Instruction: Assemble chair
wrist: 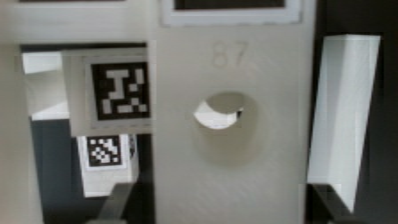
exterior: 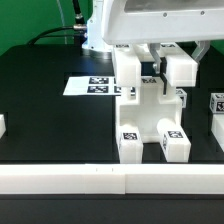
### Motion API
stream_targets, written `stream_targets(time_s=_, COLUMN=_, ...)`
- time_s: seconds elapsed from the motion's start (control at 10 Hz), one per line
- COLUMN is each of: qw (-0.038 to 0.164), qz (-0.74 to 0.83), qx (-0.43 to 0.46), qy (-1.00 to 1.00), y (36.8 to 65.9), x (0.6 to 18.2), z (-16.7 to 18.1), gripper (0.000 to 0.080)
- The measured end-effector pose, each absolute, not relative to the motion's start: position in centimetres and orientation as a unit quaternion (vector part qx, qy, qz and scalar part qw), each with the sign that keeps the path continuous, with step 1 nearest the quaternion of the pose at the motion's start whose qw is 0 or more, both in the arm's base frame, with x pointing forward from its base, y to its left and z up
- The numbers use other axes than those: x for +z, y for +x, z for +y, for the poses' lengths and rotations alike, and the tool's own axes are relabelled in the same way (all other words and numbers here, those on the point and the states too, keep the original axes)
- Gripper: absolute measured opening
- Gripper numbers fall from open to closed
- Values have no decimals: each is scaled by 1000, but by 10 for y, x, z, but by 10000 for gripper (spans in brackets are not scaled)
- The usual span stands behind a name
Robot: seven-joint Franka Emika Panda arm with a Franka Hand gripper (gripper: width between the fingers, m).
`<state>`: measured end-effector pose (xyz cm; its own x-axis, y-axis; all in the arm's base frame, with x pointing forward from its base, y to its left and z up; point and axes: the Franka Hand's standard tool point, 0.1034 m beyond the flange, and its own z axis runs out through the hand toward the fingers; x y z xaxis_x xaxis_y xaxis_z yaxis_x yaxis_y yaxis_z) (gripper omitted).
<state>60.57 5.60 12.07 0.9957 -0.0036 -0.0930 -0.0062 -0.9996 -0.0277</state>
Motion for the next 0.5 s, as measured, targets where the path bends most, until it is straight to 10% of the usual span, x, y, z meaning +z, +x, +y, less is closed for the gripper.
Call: stream_targets(time_s=0.5, qw=14, qz=1, qx=42, qy=-999, y=608, x=121, z=57, gripper=288)
